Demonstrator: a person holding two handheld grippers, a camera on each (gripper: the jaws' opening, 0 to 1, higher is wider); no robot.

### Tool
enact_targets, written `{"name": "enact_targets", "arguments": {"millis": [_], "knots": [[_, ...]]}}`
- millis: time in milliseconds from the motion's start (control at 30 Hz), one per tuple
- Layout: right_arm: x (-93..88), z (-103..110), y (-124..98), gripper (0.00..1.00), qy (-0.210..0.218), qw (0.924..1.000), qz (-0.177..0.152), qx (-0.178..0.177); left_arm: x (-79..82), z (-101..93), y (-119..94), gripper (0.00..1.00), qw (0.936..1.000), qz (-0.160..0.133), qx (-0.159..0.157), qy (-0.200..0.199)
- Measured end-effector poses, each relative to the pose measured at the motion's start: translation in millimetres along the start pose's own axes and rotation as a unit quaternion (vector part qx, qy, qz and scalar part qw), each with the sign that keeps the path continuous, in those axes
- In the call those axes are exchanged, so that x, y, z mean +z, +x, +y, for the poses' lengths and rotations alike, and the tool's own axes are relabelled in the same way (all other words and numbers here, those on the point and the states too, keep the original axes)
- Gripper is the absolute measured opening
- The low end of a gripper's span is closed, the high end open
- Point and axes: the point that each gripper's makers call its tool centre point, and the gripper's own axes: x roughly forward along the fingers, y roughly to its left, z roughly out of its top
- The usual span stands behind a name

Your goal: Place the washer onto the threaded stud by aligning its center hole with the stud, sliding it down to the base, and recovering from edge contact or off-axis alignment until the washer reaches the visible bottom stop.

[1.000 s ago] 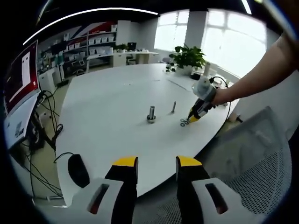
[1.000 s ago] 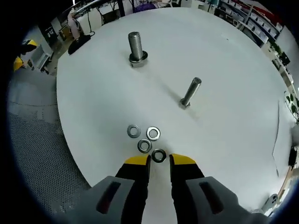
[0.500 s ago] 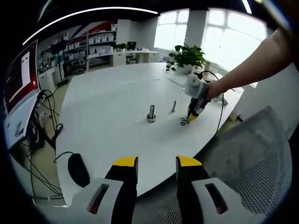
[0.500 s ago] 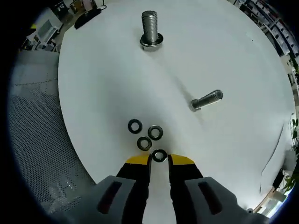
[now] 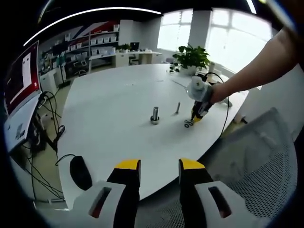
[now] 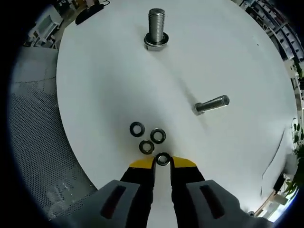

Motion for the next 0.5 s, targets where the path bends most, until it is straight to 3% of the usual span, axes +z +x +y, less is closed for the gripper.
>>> {"name": "enact_targets", "arguments": {"millis": [300, 500], "knots": [[-2.8, -3.1, -2.0, 0.13, 0.033, 0.9989, -0.033, -0.006, 2.8, 0.1, -1.4, 0.3, 1.0, -0.007, 0.001, -0.002], [-6.1, -5.3, -2.7, 0.13, 0.027, 0.9991, -0.029, -0.014, 1.8, -0.4, -1.1, 0.3, 1.0, -0.005, 0.0, -0.002]]}}
